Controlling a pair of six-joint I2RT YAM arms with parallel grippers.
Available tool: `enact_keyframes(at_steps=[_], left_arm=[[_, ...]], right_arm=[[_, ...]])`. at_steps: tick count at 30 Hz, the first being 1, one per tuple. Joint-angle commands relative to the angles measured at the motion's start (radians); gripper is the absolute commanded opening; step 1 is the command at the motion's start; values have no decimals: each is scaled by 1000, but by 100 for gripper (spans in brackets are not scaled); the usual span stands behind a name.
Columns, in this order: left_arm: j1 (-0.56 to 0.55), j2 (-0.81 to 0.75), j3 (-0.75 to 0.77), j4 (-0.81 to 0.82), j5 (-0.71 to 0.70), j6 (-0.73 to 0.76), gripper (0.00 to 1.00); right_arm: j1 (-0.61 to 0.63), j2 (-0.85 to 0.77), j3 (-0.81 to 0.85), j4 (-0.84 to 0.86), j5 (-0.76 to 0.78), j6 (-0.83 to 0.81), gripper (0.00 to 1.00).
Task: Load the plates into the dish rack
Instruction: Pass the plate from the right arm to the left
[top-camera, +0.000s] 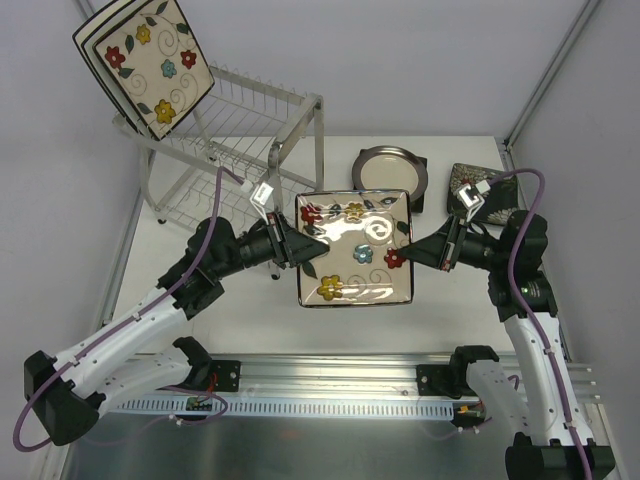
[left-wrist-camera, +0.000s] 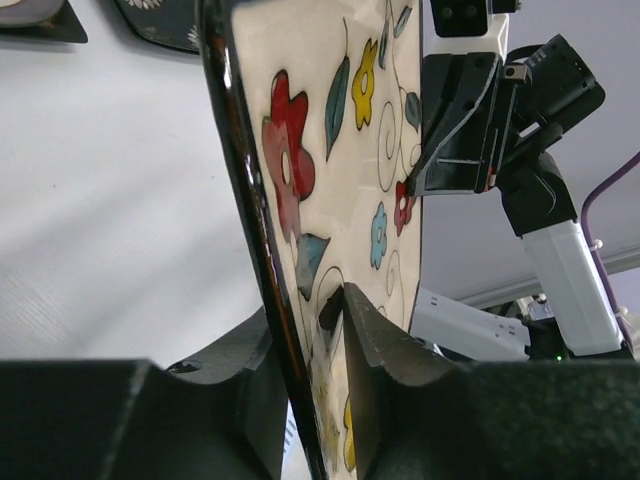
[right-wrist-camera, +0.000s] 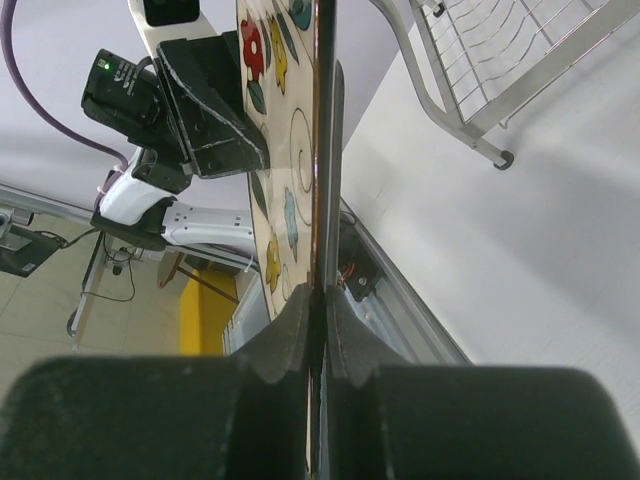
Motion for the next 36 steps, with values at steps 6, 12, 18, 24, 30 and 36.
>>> enact_keyframes(at_steps=[6, 12, 18, 24, 30, 36], left_arm=[[-10, -36, 63, 66, 59, -2, 5], [-10, -55, 78, 60, 62, 14, 0], [-10, -70, 97, 66, 48, 81, 0], [-10, -86, 115, 73, 20, 141, 0], [-10, -86, 143, 67, 37, 210, 0], [-10, -89, 210, 31, 63, 333, 0]], right_arm=[[8, 3, 76, -2, -30, -120, 1], [8, 26, 85, -83, 8, -204, 3], [6, 51, 136, -233, 64, -313, 32], [8, 66, 151, -345, 131, -395, 59], [6, 49, 181, -423, 261, -438, 85], [5, 25, 226, -514, 432, -467, 100]])
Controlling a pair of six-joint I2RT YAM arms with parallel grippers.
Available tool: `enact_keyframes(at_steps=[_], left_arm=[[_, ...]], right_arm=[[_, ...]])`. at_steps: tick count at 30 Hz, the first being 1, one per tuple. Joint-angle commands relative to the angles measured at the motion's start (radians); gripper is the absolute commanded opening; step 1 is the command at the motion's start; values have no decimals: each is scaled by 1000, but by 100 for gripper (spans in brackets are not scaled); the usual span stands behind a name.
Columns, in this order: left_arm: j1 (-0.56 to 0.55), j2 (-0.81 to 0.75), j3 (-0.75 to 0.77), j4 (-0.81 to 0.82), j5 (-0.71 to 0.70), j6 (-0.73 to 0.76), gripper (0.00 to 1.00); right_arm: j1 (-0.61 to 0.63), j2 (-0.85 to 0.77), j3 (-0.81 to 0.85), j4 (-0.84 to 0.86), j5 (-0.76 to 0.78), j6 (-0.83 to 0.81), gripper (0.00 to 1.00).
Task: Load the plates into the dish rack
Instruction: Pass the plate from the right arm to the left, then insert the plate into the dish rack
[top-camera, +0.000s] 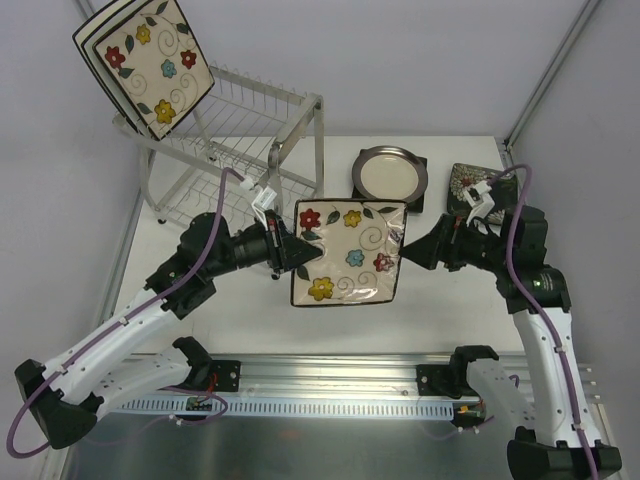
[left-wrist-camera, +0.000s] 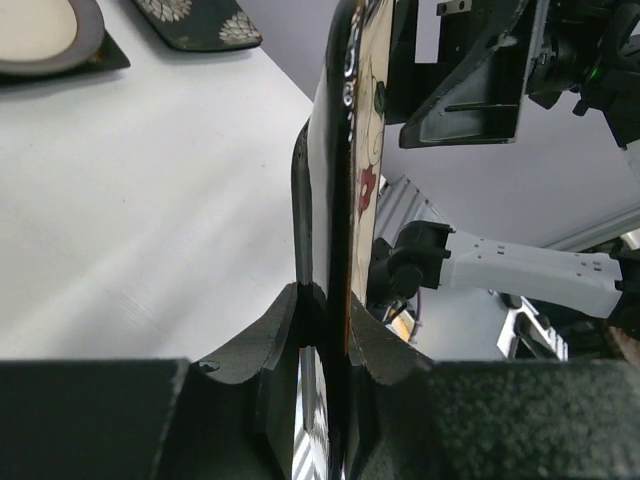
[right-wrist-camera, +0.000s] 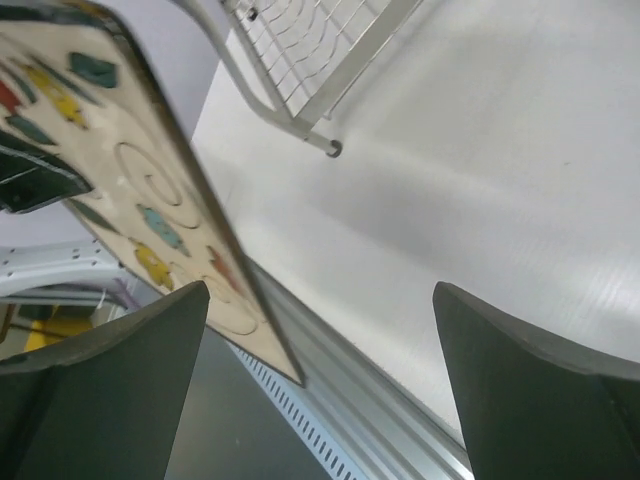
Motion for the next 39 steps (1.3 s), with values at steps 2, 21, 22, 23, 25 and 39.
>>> enact_keyframes(at_steps=[2, 21, 22, 23, 25, 39], left_arm=[[-8, -52, 166, 198, 54, 100, 0], [-6, 116, 612, 74, -148, 463, 0], [-6, 139, 655, 74, -174, 479, 0], [-5, 151, 678, 74, -183, 511, 0], [0, 188, 749, 74, -188, 534, 0], [345, 391, 1095, 91, -70, 493, 0]], right_arm=[[-1, -52, 72, -70, 190, -38, 100], [-26, -271, 46, -123, 498, -53, 99], [-25, -282, 39, -123, 496, -50, 100], [-27, -285, 35, -122, 496, -50, 100], [-25, -292, 26, -130, 499, -53, 99], [-27, -270, -5, -123, 458, -64, 100]])
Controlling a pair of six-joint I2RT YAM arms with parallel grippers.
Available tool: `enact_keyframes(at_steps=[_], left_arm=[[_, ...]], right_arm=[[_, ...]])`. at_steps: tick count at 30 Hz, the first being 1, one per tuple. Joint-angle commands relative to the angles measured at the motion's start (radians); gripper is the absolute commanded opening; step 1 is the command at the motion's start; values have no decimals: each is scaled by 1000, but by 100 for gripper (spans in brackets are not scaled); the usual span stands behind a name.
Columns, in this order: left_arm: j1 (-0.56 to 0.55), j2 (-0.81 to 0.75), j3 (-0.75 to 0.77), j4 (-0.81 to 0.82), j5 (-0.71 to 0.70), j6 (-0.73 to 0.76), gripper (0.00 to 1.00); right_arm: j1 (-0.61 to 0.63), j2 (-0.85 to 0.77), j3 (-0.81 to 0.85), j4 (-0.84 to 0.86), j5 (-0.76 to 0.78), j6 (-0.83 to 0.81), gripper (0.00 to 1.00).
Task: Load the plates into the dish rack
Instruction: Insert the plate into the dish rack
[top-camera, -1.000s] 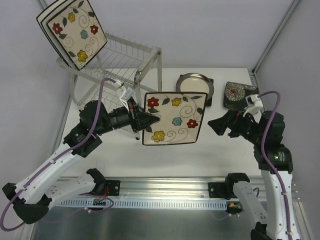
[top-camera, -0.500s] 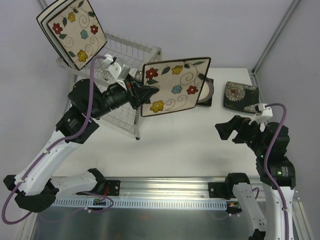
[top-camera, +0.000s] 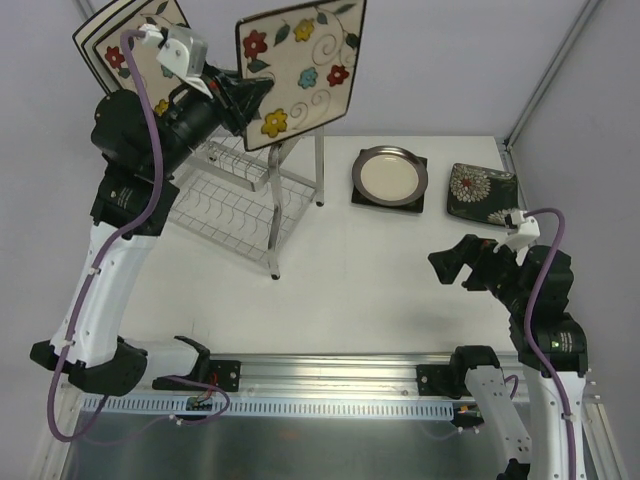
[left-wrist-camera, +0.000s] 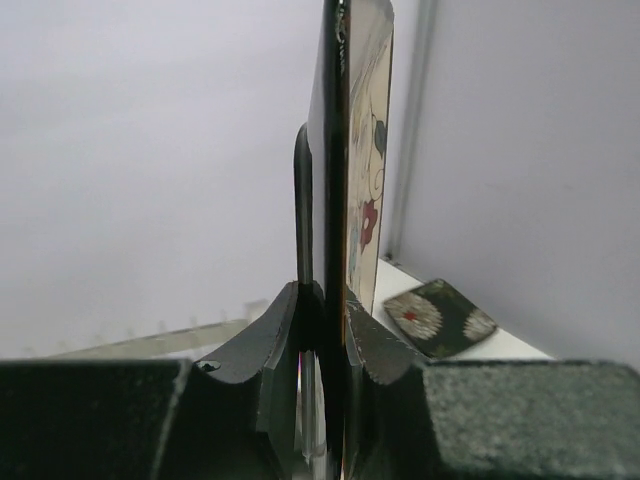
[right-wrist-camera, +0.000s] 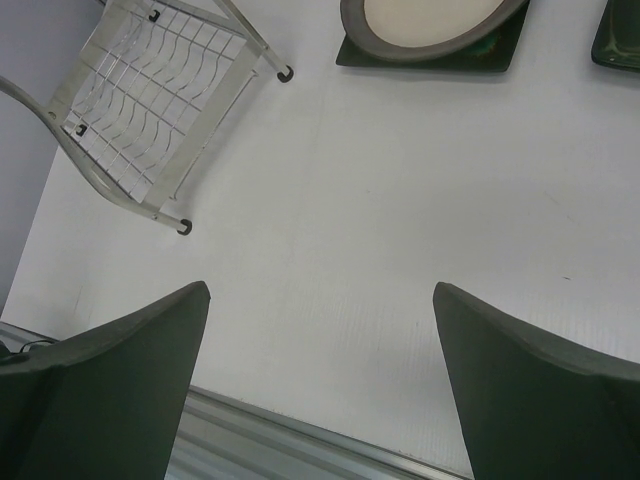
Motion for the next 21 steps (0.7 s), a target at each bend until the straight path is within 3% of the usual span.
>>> enact_keyframes(at_steps=[1, 15, 21], left_arm=[[104, 4, 134, 256, 27, -24, 0], [508, 69, 136, 456, 53, -138, 0], [618, 81, 79, 529, 91, -176, 0]], right_arm=[[-6, 14, -13, 22, -31, -9, 99], [-4, 57, -38, 53, -70, -11, 100], [-1, 80, -44, 70, -87, -17, 100]])
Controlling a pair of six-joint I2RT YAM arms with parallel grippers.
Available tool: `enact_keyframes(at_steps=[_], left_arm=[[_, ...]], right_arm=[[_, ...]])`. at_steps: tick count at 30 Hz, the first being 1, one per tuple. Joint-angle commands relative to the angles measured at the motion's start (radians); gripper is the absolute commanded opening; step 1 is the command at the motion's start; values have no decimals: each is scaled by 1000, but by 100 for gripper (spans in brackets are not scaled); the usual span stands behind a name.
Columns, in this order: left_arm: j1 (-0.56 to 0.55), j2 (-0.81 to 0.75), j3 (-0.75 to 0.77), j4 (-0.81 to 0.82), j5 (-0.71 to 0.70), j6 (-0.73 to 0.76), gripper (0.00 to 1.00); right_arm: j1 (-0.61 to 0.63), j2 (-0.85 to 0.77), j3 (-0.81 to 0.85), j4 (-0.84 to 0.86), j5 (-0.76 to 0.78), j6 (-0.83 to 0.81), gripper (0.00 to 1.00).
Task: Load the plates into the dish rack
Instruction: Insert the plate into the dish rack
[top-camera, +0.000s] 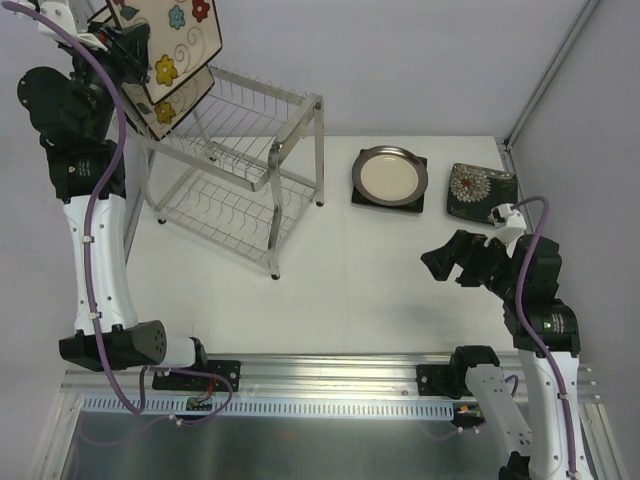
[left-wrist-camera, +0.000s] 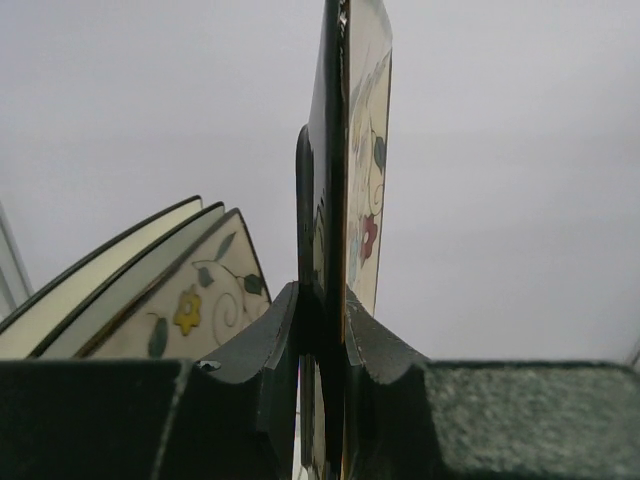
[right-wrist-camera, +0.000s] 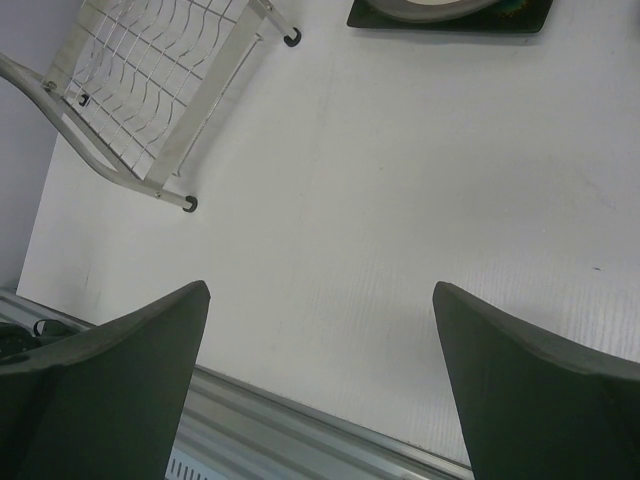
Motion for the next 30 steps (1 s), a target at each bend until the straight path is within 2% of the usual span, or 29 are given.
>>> enact_keyframes(at_steps=[1, 12, 30], left_arm=[[56, -33, 15, 351, 49, -71, 0], [150, 30, 10, 368, 174, -57, 0], [180, 108, -10, 377, 198, -39, 0]], right_arm=[[-2, 18, -6, 55, -35, -18, 100], [4, 81, -11, 86, -65, -32, 100], [12, 121, -11, 110, -73, -33, 100]])
